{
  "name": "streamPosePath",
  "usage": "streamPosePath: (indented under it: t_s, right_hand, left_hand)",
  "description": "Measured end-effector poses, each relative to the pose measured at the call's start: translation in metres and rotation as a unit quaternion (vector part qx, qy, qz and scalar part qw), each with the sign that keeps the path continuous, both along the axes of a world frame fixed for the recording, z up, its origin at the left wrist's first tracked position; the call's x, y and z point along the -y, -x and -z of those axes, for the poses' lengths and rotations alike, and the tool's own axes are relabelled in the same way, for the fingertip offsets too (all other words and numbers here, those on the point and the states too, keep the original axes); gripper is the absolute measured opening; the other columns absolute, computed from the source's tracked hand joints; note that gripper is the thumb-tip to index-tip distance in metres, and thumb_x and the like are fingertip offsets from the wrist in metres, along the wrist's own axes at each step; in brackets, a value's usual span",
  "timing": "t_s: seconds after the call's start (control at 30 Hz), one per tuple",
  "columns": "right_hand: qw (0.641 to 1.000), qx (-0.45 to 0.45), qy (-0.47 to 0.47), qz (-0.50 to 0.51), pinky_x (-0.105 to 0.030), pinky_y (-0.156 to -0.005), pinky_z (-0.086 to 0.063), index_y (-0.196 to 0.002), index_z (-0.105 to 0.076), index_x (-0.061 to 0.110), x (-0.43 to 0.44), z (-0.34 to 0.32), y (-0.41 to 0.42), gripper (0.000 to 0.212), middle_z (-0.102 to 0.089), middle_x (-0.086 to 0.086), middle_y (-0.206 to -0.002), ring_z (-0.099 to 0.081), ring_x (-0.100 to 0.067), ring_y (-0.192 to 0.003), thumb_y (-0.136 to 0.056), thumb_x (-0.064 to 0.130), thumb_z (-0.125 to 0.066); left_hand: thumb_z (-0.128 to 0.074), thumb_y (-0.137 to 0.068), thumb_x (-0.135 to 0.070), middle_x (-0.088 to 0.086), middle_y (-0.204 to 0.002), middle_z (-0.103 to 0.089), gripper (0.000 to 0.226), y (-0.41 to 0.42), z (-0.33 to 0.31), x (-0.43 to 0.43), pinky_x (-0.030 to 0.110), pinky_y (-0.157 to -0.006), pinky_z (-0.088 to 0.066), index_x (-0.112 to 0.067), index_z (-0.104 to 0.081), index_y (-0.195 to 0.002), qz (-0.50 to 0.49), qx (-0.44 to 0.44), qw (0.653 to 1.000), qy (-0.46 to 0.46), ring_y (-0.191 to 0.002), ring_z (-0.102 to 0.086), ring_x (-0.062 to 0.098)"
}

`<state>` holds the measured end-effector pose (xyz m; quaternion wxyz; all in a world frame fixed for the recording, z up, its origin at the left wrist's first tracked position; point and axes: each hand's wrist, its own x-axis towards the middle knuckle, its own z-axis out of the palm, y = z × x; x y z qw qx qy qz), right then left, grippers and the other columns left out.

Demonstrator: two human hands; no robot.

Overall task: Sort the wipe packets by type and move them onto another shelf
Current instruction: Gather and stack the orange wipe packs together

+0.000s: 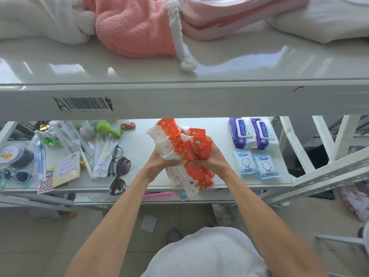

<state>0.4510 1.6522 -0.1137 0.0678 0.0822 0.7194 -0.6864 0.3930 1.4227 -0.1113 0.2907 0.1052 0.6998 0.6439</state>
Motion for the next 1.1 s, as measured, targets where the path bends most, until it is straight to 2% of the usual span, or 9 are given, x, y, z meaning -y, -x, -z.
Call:
streamPosePath:
  t_s: [0.17,0.3,0.43,0.57,0.73,0.87,0.93,1.0,1.1]
  right_hand:
    - [0.999,0.026,0.016,0.031,-0.025,-0.078,-0.061,-0.136,-0.054,0.019,-0.008,0.0,0.021,0.074,-0.073,-0.003,-0.12,-0.074,-0.014,-0.103,-0.072,0.016,-0.092]
    - [0.993,0.109,0.027,0.043,-0.045,-0.088,-0.062,-0.13,-0.057,0.024,-0.014,0.009,0.041,0.072,-0.073,-0.006,-0.119,-0.076,-0.024,-0.1,-0.071,0.047,-0.09]
    - [0.973,0.174,-0.083,0.128,-0.053,-0.094,-0.058,-0.111,-0.062,0.028,-0.008,0.038,0.05,0.061,-0.074,-0.006,-0.112,-0.074,-0.028,-0.099,-0.069,0.071,-0.074]
    - [0.935,0.173,-0.265,0.159,-0.047,-0.107,-0.044,-0.139,-0.051,0.018,0.006,0.04,0.052,0.067,-0.058,-0.016,-0.129,-0.056,-0.036,-0.122,-0.09,0.064,-0.059]
    - [0.879,-0.023,-0.416,0.23,-0.042,-0.092,-0.05,-0.11,-0.061,0.016,0.027,0.021,0.026,0.058,-0.058,-0.003,-0.108,-0.056,-0.022,-0.1,-0.089,0.07,-0.056]
    - [0.886,0.067,-0.454,0.072,-0.035,-0.073,-0.056,-0.097,-0.06,0.012,0.046,0.013,0.018,0.085,-0.062,0.002,-0.092,-0.06,-0.017,-0.085,-0.068,0.092,-0.055]
    - [0.9,0.123,-0.416,0.041,-0.035,-0.064,-0.054,-0.082,-0.057,0.012,0.045,0.009,0.031,0.076,-0.063,0.002,-0.08,-0.061,-0.016,-0.074,-0.069,0.086,-0.064]
    - [0.931,0.132,-0.338,0.028,-0.039,-0.065,-0.057,-0.076,-0.057,0.01,0.037,0.006,0.04,0.069,-0.066,-0.001,-0.074,-0.063,-0.018,-0.066,-0.072,0.077,-0.07]
    - [0.973,0.111,-0.173,0.104,-0.037,-0.072,-0.061,-0.097,-0.071,0.015,0.007,0.007,0.037,0.05,-0.074,-0.003,-0.086,-0.072,-0.023,-0.076,-0.076,0.061,-0.078]
  left_hand:
    - [-0.085,-0.082,-0.023,0.013,-0.122,-0.072,0.058,0.021,-0.003,-0.015,0.053,-0.097,-0.055,-0.012,-0.06,-0.133,-0.052,0.017,0.999,0.003,-0.113,-0.07,0.034]
    - [-0.08,-0.083,-0.051,0.009,-0.114,-0.076,0.055,0.042,0.006,-0.018,0.054,-0.1,-0.054,-0.017,-0.065,-0.123,-0.046,0.087,0.995,0.027,-0.107,-0.072,0.032]
    - [-0.072,-0.071,-0.078,0.004,-0.108,-0.076,0.076,0.046,0.028,-0.02,0.049,-0.103,-0.051,-0.017,-0.066,-0.116,-0.117,0.135,0.978,0.107,-0.103,-0.071,0.025]
    - [-0.059,-0.049,-0.101,0.004,-0.108,-0.071,0.105,0.048,0.038,-0.029,0.049,-0.097,-0.053,-0.018,-0.063,-0.113,-0.209,0.094,0.954,0.192,-0.102,-0.067,0.026]
    - [-0.043,-0.06,-0.102,0.008,-0.111,-0.068,0.106,0.046,0.04,-0.026,0.047,-0.094,-0.053,-0.015,-0.06,-0.118,-0.216,0.075,0.945,0.234,-0.105,-0.065,0.032]
    - [-0.017,-0.088,-0.086,0.016,-0.134,-0.054,0.096,0.043,0.043,-0.031,0.041,-0.09,-0.048,-0.012,-0.053,-0.137,-0.222,0.069,0.938,0.258,-0.125,-0.054,0.039]
    - [-0.014,-0.094,-0.077,0.02,-0.139,-0.043,0.084,0.042,0.044,-0.03,0.053,-0.107,-0.043,-0.016,-0.05,-0.14,-0.231,0.055,0.93,0.28,-0.129,-0.048,0.041]
    - [-0.021,-0.099,-0.07,0.019,-0.139,-0.038,0.072,0.036,0.048,-0.024,0.06,-0.106,-0.044,-0.018,-0.046,-0.143,-0.237,0.042,0.924,0.298,-0.127,-0.046,0.042]
    - [-0.047,-0.099,-0.059,0.013,-0.13,-0.042,0.06,0.015,0.057,-0.016,0.043,-0.065,-0.062,-0.013,-0.045,-0.138,-0.224,0.001,0.931,0.289,-0.114,-0.055,0.036]
